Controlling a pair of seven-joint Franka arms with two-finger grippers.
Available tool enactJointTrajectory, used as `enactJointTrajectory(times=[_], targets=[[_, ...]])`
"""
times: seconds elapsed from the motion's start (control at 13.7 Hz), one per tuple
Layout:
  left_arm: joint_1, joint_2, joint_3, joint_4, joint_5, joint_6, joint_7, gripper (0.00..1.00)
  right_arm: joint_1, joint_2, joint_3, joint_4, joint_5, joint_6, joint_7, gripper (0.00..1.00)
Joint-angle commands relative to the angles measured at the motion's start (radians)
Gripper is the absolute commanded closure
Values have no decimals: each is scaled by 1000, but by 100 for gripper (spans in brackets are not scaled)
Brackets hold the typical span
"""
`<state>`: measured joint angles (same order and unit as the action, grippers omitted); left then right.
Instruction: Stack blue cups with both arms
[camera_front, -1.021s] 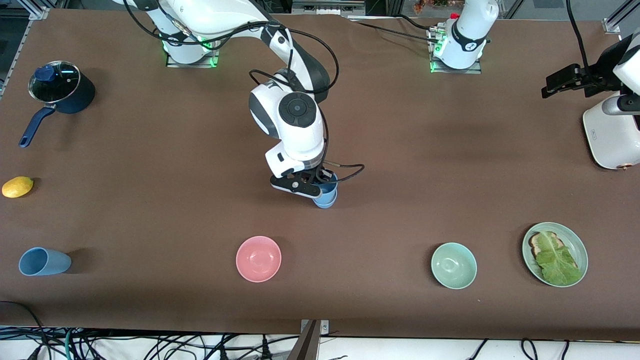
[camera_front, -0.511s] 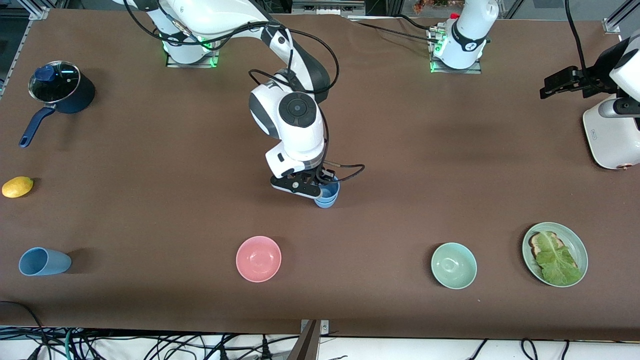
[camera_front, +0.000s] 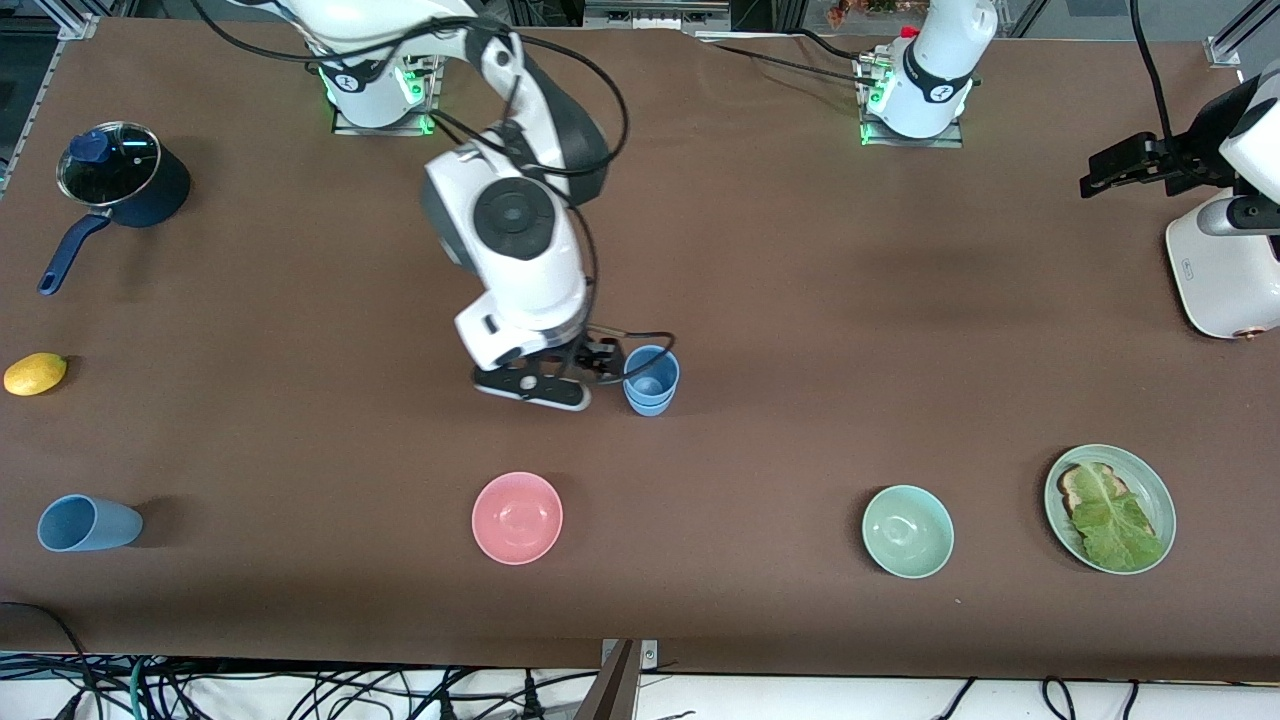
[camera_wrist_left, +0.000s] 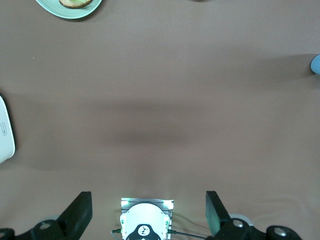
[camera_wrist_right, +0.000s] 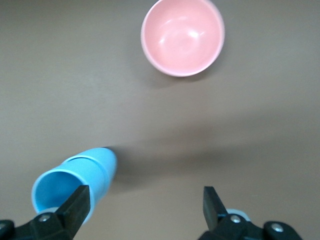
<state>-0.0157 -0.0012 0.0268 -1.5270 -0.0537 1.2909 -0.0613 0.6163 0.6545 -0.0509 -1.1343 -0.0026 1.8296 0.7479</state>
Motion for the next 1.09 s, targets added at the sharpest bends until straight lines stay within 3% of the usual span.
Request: enactJointTrajectory(times=[0.0,0.22,0.51,0.66,1.02], targets=[[-4,0,4,4,-15,-8,3,0,-79,-139,17,-118,26,-58,-167,0],[-6,0,2,4,-15,-8,3,0,-186,-301,17,-244,27,-130,-356,0],[-6,0,2,4,-15,-8,3,0,-315,-461,19,-335,27,-220,-533,0],[-7,0,4,4,-15,-8,3,0,-392,-545,49,-401,27,-239,-582,0],[-7,0,2,4,-15,-8,3,0,-470,-590,52,-409,24,-300,-705,0]])
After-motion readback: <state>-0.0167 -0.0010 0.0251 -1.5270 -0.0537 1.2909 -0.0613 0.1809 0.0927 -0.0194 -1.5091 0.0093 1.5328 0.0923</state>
